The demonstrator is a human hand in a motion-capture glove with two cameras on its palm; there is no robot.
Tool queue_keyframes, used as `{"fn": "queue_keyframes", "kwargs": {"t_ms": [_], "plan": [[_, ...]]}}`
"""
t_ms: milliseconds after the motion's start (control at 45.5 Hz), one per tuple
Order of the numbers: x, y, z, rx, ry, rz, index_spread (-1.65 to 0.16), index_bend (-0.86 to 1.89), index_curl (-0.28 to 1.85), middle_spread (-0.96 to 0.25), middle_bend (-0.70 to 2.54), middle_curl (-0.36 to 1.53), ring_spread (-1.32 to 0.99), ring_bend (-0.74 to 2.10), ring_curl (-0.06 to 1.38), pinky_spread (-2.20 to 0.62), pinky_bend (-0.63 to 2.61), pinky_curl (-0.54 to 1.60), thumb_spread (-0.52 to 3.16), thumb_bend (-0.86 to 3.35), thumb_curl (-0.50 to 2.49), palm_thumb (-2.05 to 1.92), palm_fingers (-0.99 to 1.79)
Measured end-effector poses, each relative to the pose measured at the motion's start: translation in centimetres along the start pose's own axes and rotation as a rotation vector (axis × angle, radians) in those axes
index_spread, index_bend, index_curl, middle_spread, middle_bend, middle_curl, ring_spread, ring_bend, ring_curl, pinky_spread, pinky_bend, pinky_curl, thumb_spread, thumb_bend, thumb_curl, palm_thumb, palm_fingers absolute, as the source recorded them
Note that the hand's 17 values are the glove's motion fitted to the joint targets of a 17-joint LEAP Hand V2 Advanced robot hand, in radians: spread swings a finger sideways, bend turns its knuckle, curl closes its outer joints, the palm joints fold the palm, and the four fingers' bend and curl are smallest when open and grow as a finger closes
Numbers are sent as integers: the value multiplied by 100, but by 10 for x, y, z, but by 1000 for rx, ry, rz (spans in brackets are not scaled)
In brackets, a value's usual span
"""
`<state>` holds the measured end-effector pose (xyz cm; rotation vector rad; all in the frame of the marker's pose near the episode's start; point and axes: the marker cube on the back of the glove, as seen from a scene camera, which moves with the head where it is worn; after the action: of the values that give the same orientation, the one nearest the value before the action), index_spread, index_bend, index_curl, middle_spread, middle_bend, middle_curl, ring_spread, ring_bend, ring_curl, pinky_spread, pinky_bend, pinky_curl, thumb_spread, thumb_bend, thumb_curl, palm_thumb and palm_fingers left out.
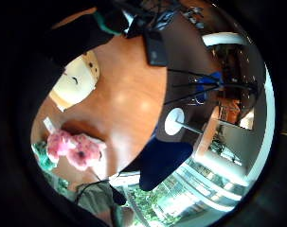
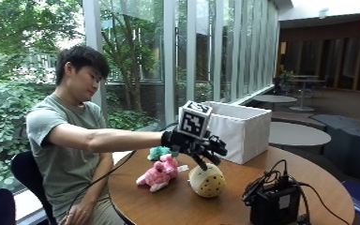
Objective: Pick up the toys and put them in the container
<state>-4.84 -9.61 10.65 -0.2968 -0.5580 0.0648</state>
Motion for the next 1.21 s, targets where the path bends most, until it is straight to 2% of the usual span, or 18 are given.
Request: {"fn": "queue_keyframes", "kwargs": {"t_ms": [198, 308, 396, 462, 484, 528, 616, 704, 726, 748, 770, 814, 902, 1034, 1210], "plan": [[-10, -27, 77, -176, 63, -53, -26, 9, 16, -3, 9, 22, -4, 38, 20, 0, 104, 39, 125, -4, 18, -5, -28], [-7, -39, 89, -131, 91, -48, -27, 8, 15, -1, 5, 19, -1, 41, 21, 1, 114, 41, 125, 2, 22, 7, -21], [9, -51, 74, -52, 32, -7, -29, 12, 16, -1, 4, 16, -2, 63, 26, -4, 121, 42, 130, 12, 28, 26, -5], [6, -52, 74, 2, 29, -46, -29, 15, 17, -2, 6, 14, -9, 84, 32, -12, 121, 41, 132, 16, 31, 35, 11], [5, -51, 74, 18, 31, -64, -29, 18, 18, -4, 14, 16, -14, 94, 35, -19, 124, 41, 134, 19, 33, 40, 38], [1, -48, 71, 49, 26, -94, -29, 18, 17, -7, 21, 17, -21, 100, 33, -24, 121, 37, 134, 22, 36, 47, 58], [-2, -40, 52, 160, -7, -98, -32, 25, 21, -14, 38, 23, -29, 106, 38, -31, 114, 37, 113, 25, 45, 62, 84], [-8, -27, 32, 269, 15, -106, -34, 33, 25, -21, 50, 28, -34, 109, 42, -33, 108, 37, 97, 25, 51, 67, 99], [-12, -23, 27, 285, 28, -111, -35, 36, 26, -23, 54, 30, -34, 110, 42, -33, 106, 37, 94, 24, 52, 68, 104], [-16, -18, 22, 295, 37, -118, -35, 34, 26, -24, 52, 29, -35, 109, 43, -34, 106, 37, 91, 24, 53, 68, 97], [-19, -13, 15, 303, 41, -124, -36, 40, 29, -25, 60, 33, -36, 112, 45, -34, 103, 37, 86, 24, 55, 69, 108], [-23, -2, -8, 313, 25, -135, -37, 44, 31, -27, 66, 35, -37, 113, 46, -34, 100, 37, 79, 23, 57, 70, 112], [-21, 15, -71, 320, -81, -155, -39, 52, 37, -29, 76, 40, -39, 117, 50, -35, 100, 39, 66, 22, 62, 70, 112], [-64, 52, -111, 356, 130, -402, -41, 59, 43, -31, 85, 47, -40, 120, 53, -35, 102, 41, 51, 21, 68, 71, 107], [-126, 76, -159, 406, 83, -353, -43, 64, 51, -32, 90, 52, -42, 124, 57, -36, 105, 44, 35, 19, 74, 71, 102]]}}
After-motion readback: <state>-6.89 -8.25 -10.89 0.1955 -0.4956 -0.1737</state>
